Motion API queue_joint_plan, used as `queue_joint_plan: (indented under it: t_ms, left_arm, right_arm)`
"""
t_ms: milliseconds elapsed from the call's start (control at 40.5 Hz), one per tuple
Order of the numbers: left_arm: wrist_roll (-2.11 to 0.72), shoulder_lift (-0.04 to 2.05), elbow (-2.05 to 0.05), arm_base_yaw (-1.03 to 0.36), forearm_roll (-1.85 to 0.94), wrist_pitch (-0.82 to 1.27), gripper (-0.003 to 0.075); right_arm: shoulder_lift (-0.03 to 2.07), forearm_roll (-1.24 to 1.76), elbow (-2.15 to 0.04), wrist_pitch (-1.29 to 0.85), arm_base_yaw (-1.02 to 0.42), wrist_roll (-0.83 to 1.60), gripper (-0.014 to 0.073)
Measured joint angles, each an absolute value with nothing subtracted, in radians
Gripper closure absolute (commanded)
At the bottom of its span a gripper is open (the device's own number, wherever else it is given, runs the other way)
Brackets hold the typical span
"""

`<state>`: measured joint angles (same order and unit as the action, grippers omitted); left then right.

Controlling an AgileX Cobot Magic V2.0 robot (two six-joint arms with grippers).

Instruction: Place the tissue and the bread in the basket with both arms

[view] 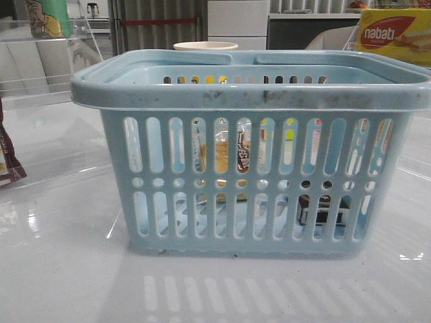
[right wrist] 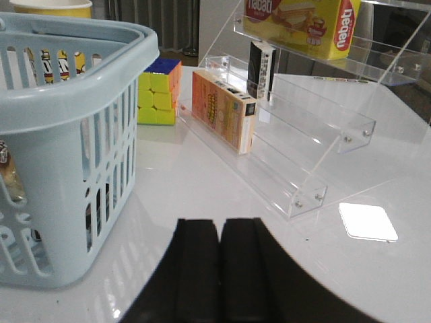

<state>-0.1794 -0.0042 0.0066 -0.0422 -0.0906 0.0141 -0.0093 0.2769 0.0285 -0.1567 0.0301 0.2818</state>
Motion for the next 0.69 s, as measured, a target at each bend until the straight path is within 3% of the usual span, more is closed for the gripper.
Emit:
queue_joint_plan:
  t_ms: [691]
  left_arm:
    - [-0.179,-0.004,0.007,-0.042,-0.091,0.014,0.0629]
  right_arm:
    - [-0.011,0.279,0.029,-0.082,-0.022,0.28,0.0538]
